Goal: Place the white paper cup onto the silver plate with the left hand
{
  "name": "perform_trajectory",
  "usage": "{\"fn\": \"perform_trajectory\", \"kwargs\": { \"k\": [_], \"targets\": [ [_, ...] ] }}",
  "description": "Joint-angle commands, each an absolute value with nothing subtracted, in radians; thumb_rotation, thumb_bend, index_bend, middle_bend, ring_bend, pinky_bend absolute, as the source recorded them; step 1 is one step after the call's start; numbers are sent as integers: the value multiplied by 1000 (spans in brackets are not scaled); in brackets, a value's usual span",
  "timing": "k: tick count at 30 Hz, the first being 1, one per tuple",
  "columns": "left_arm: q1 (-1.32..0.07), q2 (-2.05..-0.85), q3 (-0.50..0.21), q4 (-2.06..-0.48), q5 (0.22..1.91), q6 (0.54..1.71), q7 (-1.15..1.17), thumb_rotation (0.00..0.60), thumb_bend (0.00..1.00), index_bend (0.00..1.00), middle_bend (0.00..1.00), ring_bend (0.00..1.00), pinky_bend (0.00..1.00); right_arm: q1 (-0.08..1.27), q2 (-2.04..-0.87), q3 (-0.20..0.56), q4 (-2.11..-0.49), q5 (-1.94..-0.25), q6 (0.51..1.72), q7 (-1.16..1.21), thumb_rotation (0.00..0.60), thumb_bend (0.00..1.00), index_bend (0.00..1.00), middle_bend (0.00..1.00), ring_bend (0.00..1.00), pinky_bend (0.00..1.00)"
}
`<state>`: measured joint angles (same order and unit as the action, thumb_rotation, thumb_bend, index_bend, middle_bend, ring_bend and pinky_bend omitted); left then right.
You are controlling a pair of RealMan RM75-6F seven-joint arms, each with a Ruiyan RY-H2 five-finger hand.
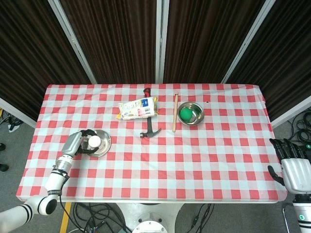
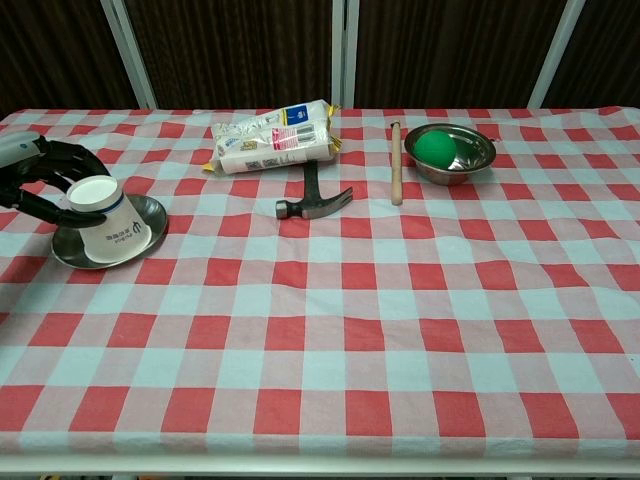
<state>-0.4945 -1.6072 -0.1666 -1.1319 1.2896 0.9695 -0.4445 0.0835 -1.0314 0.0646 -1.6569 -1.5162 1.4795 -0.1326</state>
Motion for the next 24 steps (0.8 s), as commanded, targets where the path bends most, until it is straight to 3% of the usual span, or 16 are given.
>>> {"fn": "perform_trajectory", "kwargs": {
  "k": [1, 6, 15, 24],
  "targets": [
    [-504, -1647, -202, -1051, 1241, 970, -415, 600, 231, 515, 439, 300, 290, 85, -1031, 65, -1658, -1517, 1479, -133, 600, 222, 102, 139, 63, 145],
    [-502, -1651, -207, -1044, 1230, 961, -424, 600, 234, 515, 439, 300, 290, 85, -1033, 60, -1655, -1520, 1475, -130, 600, 222, 103, 139, 63, 145],
    [-483, -1595, -166, -1177, 1296, 990, -433, 600, 234, 515, 438, 300, 282, 87, -1033, 61, -1657, -1517, 1472, -135, 600, 222, 103, 139, 63, 145],
    [-518, -1667, -236, -1009, 1187, 939, -405, 600, 234, 517, 439, 300, 281, 91, -1034, 61, -1662, -1522, 1471, -137, 600, 221, 103, 139, 63, 145]
  ]
}}
